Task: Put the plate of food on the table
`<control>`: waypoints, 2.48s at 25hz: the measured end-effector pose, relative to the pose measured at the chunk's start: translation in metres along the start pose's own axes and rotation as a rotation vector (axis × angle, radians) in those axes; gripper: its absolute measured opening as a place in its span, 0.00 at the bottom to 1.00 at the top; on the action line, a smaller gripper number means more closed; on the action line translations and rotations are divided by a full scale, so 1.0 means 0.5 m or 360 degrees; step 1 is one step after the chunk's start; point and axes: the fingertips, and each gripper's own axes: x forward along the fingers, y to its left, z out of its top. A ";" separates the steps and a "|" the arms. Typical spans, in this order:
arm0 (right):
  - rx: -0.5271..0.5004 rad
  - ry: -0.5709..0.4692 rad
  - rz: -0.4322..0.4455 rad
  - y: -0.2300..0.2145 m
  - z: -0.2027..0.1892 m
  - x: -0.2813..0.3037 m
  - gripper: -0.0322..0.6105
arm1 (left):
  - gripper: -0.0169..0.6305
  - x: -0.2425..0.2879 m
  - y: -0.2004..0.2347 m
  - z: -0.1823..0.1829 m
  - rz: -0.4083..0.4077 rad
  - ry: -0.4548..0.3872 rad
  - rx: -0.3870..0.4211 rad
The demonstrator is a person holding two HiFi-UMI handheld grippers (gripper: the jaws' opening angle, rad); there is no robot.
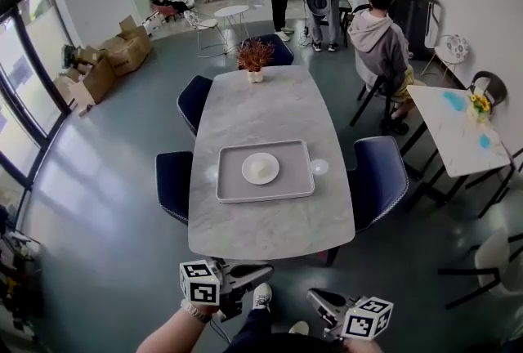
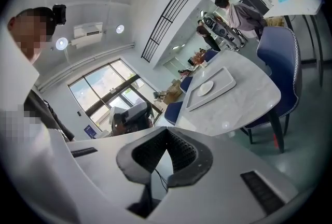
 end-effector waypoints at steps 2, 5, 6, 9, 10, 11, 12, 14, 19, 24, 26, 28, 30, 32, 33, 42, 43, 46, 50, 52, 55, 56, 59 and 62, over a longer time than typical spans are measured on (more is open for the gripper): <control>-0.0008 0.0040 0.0012 0.007 -0.021 -0.017 0.07 | 0.04 0.007 -0.056 -0.072 -0.0040 0.0078 0.0038; -0.0020 0.0098 0.0040 0.006 -0.058 -0.037 0.07 | 0.04 0.015 -0.112 -0.165 -0.0045 0.0126 0.0034; -0.0016 0.0116 0.0055 0.005 -0.071 -0.043 0.07 | 0.04 0.017 -0.124 -0.189 -0.0033 0.0114 -0.0010; -0.0003 0.0156 0.0102 0.003 -0.106 -0.056 0.07 | 0.04 0.015 -0.146 -0.235 -0.0012 0.0015 -0.0198; -0.0005 0.0166 0.0109 0.006 -0.112 -0.061 0.07 | 0.04 0.013 -0.151 -0.243 0.0002 -0.0010 -0.0225; -0.0009 0.0175 0.0115 0.008 -0.117 -0.065 0.07 | 0.04 0.012 -0.157 -0.251 0.0021 -0.0021 -0.0228; -0.0016 0.0180 0.0122 0.011 -0.120 -0.070 0.07 | 0.04 0.011 -0.163 -0.258 0.0037 -0.0020 -0.0219; -0.0026 0.0181 0.0137 0.015 -0.123 -0.077 0.07 | 0.04 0.013 -0.180 -0.269 0.0057 0.0008 -0.0189; -0.0042 0.0167 0.0242 0.034 -0.126 -0.083 0.07 | 0.04 0.015 -0.208 -0.300 0.0059 0.0058 -0.0123; -0.0061 0.0172 0.0224 0.046 -0.124 -0.100 0.07 | 0.04 0.021 -0.218 -0.297 0.0052 0.0021 -0.0131; -0.0066 0.0176 0.0226 0.050 -0.128 -0.100 0.07 | 0.04 0.015 -0.218 -0.285 0.0058 -0.0004 -0.0139; -0.0074 0.0189 0.0201 0.056 -0.129 -0.101 0.07 | 0.04 0.007 -0.218 -0.276 0.0065 -0.0028 -0.0154; -0.0070 0.0182 0.0215 0.057 -0.135 -0.100 0.07 | 0.04 -0.002 -0.219 -0.270 0.0076 -0.0054 -0.0175; -0.0063 0.0176 0.0248 0.060 -0.141 -0.098 0.07 | 0.04 -0.008 -0.220 -0.264 0.0081 -0.0073 -0.0183; -0.0067 0.0181 0.0243 0.063 -0.140 -0.099 0.07 | 0.04 -0.009 -0.221 -0.264 0.0083 -0.0073 -0.0180; -0.0106 0.0195 0.0238 0.075 -0.149 -0.091 0.07 | 0.04 -0.018 -0.213 -0.277 0.0075 -0.0071 -0.0175; -0.0106 0.0197 0.0244 0.077 -0.151 -0.089 0.07 | 0.04 -0.018 -0.213 -0.278 0.0077 -0.0063 -0.0177; -0.0102 0.0197 0.0256 0.079 -0.153 -0.091 0.07 | 0.04 -0.014 -0.221 -0.274 0.0082 -0.0045 -0.0171; -0.0104 0.0196 0.0209 0.078 -0.147 -0.095 0.07 | 0.04 -0.016 -0.219 -0.274 0.0104 -0.0060 -0.0149; -0.0100 0.0192 0.0225 0.080 -0.153 -0.094 0.07 | 0.04 -0.024 -0.214 -0.278 0.0107 -0.0084 -0.0162; -0.0099 0.0191 0.0217 0.080 -0.158 -0.094 0.07 | 0.04 -0.033 -0.215 -0.278 0.0105 -0.0091 -0.0190; -0.0098 0.0189 0.0218 0.080 -0.160 -0.094 0.07 | 0.04 -0.033 -0.215 -0.278 0.0104 -0.0086 -0.0184; -0.0099 0.0196 0.0227 0.080 -0.162 -0.094 0.07 | 0.04 -0.031 -0.215 -0.273 0.0107 -0.0109 -0.0195; -0.0109 0.0198 0.0233 0.083 -0.163 -0.092 0.07 | 0.04 -0.037 -0.216 -0.275 0.0108 -0.0127 -0.0213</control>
